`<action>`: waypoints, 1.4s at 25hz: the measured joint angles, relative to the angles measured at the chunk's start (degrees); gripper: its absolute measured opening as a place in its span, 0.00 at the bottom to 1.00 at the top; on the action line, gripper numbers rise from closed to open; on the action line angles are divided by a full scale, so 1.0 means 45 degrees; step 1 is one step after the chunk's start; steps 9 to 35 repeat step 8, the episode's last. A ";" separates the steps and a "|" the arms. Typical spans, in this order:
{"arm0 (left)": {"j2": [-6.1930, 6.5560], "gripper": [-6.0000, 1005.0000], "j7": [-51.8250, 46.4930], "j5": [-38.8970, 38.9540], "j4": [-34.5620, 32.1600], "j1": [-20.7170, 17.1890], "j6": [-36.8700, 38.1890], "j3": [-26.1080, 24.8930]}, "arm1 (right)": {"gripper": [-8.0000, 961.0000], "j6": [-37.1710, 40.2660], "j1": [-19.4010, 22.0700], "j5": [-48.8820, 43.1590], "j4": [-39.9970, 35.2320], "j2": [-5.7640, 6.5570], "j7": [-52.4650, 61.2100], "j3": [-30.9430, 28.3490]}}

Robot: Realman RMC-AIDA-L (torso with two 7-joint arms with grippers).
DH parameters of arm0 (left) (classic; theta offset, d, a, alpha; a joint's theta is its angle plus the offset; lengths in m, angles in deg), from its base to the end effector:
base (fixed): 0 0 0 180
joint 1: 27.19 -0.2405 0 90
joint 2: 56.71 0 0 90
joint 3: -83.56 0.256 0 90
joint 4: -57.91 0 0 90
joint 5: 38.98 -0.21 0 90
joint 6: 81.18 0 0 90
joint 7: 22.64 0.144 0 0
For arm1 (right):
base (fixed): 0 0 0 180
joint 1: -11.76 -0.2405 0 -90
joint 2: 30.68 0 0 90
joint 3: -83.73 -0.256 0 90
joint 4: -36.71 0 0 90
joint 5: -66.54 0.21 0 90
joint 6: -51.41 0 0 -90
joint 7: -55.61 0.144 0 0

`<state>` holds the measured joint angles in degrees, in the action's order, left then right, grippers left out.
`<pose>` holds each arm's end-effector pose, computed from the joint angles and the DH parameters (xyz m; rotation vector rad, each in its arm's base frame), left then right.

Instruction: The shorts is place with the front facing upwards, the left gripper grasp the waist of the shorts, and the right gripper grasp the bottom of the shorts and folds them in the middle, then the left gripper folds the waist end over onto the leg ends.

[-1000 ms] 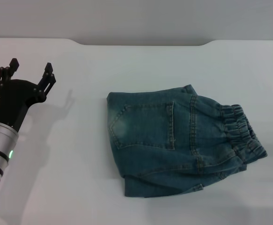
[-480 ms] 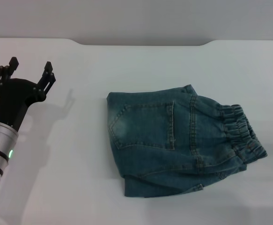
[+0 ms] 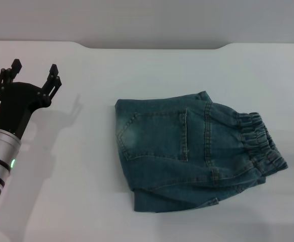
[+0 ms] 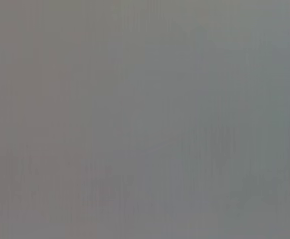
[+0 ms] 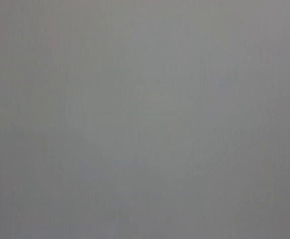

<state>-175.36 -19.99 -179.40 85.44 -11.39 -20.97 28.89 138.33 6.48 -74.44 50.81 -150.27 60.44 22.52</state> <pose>-0.3014 0.3159 -0.0330 -1.6325 -0.4850 -0.6953 0.3647 0.2195 0.0247 -1.3142 0.4196 0.7254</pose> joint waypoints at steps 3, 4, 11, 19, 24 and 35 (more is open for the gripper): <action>-0.0001 0.84 -0.0007 0.0003 0.0015 -0.0001 0.0000 0.0000 | 0.77 0.0002 0.0002 0.0000 -0.0011 -0.0004 0.0000 0.0032; 0.0000 0.84 -0.0017 0.0001 0.0033 -0.0010 0.0000 0.0000 | 0.77 0.0002 0.0002 -0.0001 -0.0015 -0.0005 0.0000 0.0040; -0.0008 0.84 -0.0048 -0.0005 0.0049 -0.0019 0.0000 0.0025 | 0.77 0.0002 0.0002 -0.0001 -0.0035 -0.0006 0.0000 0.0049; -0.0008 0.84 -0.0048 -0.0005 0.0049 -0.0019 0.0000 0.0025 | 0.77 0.0002 0.0002 -0.0001 -0.0035 -0.0006 0.0000 0.0049; -0.0008 0.84 -0.0048 -0.0005 0.0049 -0.0019 0.0000 0.0025 | 0.77 0.0002 0.0002 -0.0001 -0.0035 -0.0006 0.0000 0.0049; -0.0008 0.84 -0.0048 -0.0005 0.0049 -0.0019 0.0000 0.0025 | 0.77 0.0002 0.0002 -0.0001 -0.0035 -0.0006 0.0000 0.0049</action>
